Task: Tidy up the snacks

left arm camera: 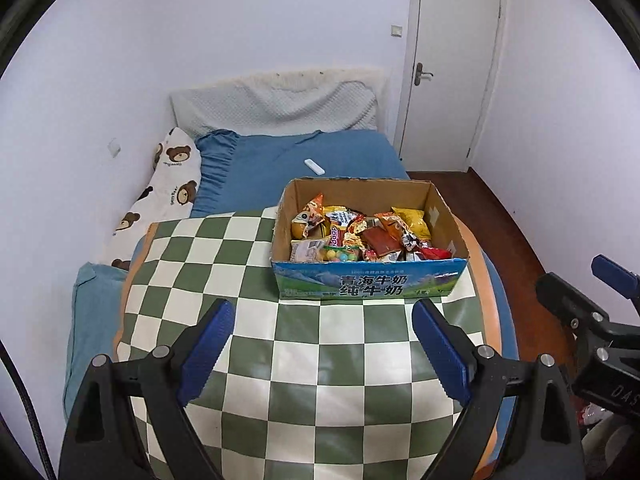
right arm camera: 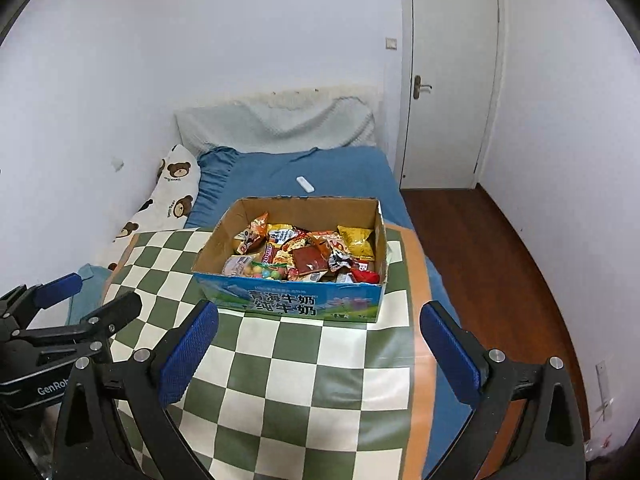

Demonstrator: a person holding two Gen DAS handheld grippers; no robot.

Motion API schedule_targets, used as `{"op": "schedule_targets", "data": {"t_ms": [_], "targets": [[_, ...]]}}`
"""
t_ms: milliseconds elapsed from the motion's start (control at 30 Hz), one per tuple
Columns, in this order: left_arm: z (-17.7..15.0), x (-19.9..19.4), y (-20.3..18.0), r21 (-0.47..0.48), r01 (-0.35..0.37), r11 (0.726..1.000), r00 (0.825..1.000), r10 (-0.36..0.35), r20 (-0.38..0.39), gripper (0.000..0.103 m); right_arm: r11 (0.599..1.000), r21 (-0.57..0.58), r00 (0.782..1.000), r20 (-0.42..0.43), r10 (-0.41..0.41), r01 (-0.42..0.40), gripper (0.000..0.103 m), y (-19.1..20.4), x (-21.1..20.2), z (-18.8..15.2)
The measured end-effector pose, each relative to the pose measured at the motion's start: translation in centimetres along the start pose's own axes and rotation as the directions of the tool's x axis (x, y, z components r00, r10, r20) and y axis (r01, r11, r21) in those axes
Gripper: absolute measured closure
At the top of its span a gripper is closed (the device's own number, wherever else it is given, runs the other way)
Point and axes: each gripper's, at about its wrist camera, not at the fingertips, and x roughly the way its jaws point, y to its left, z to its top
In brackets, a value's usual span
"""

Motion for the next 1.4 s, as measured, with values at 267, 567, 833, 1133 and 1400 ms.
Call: {"op": "schedule_targets", "data": {"t_ms": [267,567,833,1133,1400], "targets": [[-0.8,-1.6,0.3,-0.016,-0.014,1.000,1.000,0.014,0.024,0.012,1.000,-0.016,0.999,0.037,-0.008,0.008,0.000,0.1,-2.8,-0.3],[-0.5,-1.0,0.9,-0.035,-0.027,0.999,0.999,0.028,0.032,0.012,1.000,-0.022,0.999,0.032,-0.002,0.003,0.000,0.3,-2.5,-0.3],[0.8,2.3,0.8,-0.029,-0.039,0.999,0.999,0.040,0.022,0.000,1.000,0.003,1.000,0.012,-0.028,0.028,0.000,-0.2,1.3,0.1],[3.0,8.3,0.3,-0.008,-0.066,0.998,0.998,0.066,-0.018,0.000,0.997,0.029,0.997,-0.005,-0.075,0.075,0.000,-1.0,7.3,1.8],[4.5,12.6,0.2,-0.009,-0.053,0.999,0.995,0.052,-0.084,0.000,0.994,0.052,0.994,-0.056,-0.091,0.094,0.000,-2.0,11.8,2.5]]}}
